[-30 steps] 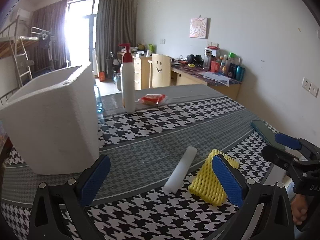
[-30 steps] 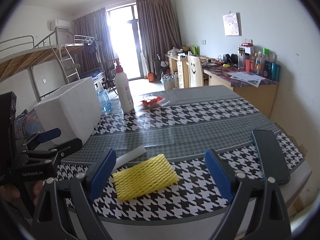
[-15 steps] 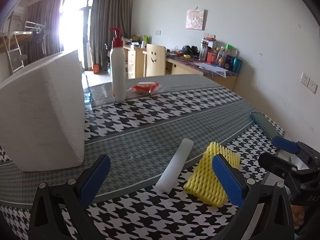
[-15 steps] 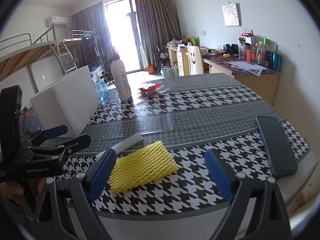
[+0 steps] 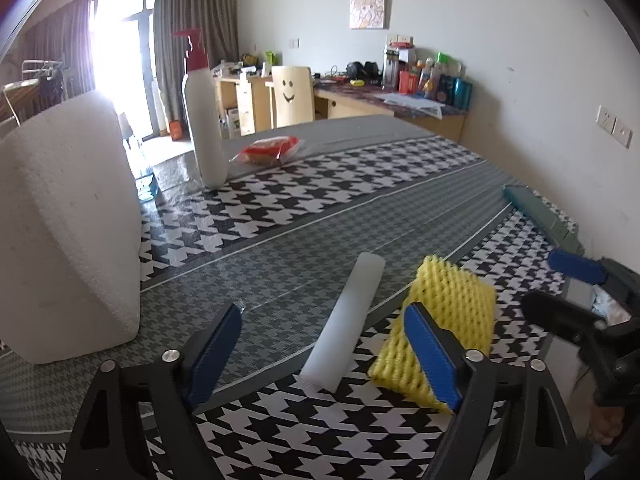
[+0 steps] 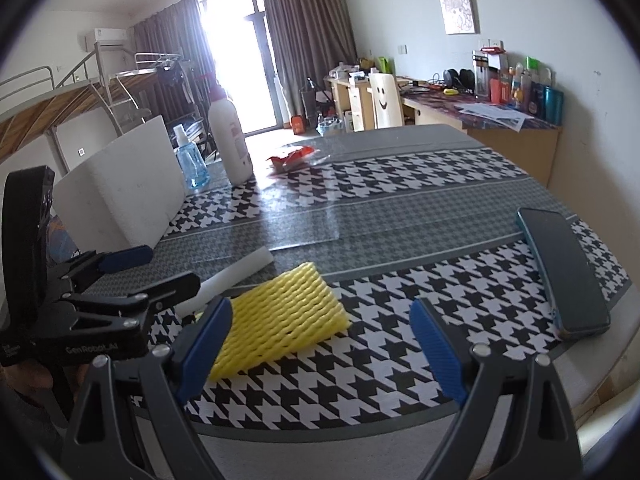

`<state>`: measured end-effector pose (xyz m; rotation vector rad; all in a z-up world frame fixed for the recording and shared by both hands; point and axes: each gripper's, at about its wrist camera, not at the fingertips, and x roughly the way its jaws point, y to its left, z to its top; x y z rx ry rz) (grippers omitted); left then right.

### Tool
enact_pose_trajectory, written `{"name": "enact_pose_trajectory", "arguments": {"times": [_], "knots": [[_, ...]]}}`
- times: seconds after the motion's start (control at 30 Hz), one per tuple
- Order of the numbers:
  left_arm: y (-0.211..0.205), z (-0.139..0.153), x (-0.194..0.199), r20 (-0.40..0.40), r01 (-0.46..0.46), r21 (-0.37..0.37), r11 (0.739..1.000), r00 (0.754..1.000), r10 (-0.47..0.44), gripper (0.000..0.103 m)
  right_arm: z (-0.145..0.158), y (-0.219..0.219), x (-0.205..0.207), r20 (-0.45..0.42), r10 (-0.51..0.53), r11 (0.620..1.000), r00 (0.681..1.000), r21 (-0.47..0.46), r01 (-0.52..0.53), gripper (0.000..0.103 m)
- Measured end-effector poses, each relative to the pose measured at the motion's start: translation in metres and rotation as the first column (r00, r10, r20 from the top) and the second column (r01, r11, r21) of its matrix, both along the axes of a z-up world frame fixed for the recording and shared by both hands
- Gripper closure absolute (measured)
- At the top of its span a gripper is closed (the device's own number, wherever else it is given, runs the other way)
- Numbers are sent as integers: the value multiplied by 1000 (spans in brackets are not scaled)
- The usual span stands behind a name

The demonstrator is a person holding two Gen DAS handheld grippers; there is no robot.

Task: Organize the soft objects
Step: 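Move the right tool over the yellow foam net sleeve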

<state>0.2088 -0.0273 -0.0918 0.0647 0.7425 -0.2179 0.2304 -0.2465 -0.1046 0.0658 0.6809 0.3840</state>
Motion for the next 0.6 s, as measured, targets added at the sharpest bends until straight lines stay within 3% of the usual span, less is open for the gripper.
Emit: {"name": "enact_pose_trajectory", "arguments": {"times": [0.13,0.23,0.37,0.6], "knots": [[1,-8,4,-31,10,1,1000,999,-10,27,-2,-4,2,12,-13,1000,1000,15,13,10],[4,-13,8,-73,13,-21,1000,997,-15,38,-3,-2,4,5,-9,1000,1000,13,9,10],[8,-15,10,-95,16,-54,998,995,-21,41,-4,1,4,11,6,1000,1000,-4,-6,10],[4,-18,9,-107,16,-26,1000,994,-19,52,-11,5,3,-14,34,999,999,-21,-34,10]]}}
